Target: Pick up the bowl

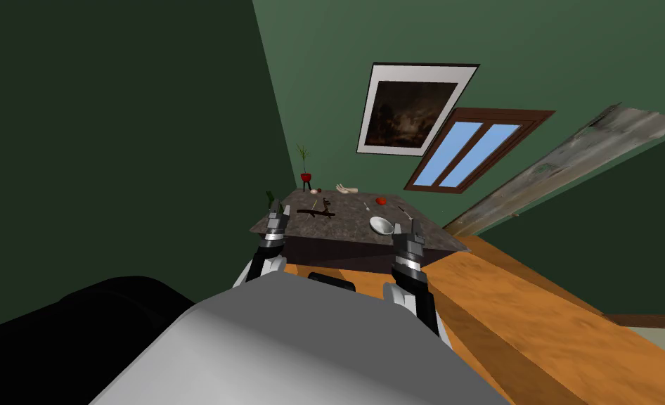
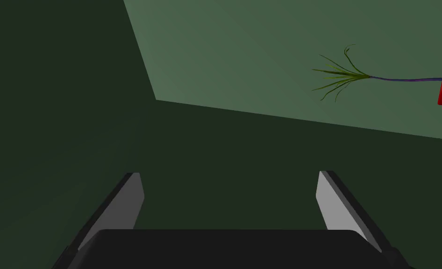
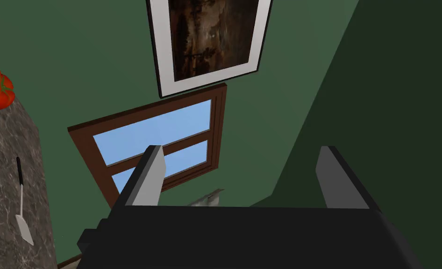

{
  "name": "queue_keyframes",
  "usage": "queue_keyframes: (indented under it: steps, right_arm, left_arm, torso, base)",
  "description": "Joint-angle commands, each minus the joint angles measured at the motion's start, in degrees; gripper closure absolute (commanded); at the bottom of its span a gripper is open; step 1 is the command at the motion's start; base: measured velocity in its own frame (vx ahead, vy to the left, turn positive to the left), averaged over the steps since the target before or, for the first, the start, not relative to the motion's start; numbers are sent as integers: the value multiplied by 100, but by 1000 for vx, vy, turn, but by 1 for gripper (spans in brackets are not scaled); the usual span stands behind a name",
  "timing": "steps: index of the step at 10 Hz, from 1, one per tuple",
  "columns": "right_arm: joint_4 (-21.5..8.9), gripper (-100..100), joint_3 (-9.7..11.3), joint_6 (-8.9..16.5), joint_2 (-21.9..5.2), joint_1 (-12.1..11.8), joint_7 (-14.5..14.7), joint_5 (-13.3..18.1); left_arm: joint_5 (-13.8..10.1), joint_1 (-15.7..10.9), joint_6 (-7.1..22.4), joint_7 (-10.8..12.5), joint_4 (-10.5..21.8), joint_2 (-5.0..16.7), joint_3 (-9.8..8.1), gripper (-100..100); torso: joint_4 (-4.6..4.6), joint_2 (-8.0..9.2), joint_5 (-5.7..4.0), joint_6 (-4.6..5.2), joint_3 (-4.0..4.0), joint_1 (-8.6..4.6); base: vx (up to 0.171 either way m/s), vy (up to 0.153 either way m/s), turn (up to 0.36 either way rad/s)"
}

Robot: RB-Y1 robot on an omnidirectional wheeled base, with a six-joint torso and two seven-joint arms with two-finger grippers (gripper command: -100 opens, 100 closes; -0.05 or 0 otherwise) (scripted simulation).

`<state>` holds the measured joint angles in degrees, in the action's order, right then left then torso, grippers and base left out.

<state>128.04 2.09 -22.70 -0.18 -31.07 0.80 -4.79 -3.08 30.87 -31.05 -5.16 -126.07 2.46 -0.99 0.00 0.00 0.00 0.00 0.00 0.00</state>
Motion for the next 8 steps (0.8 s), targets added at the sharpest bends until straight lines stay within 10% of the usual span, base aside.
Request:
queue_keyframes:
  steps: [1,8]
  right_arm:
    - [-84,-100,0,-22,-274,6,-97,84]
    - [-660,-100,-16,-146,-1406,47,-540,579]
  left_arm:
    - [0,0,0,0,0,0,0,0]
    - [0,-1,0,0,0,0,1,0]
  torso:
    - [0,0,0,0,0,0]
    - [3,11,4,-1,7,16]
  base:
    - [-14,16,-82]
    - [-36,47,-83]
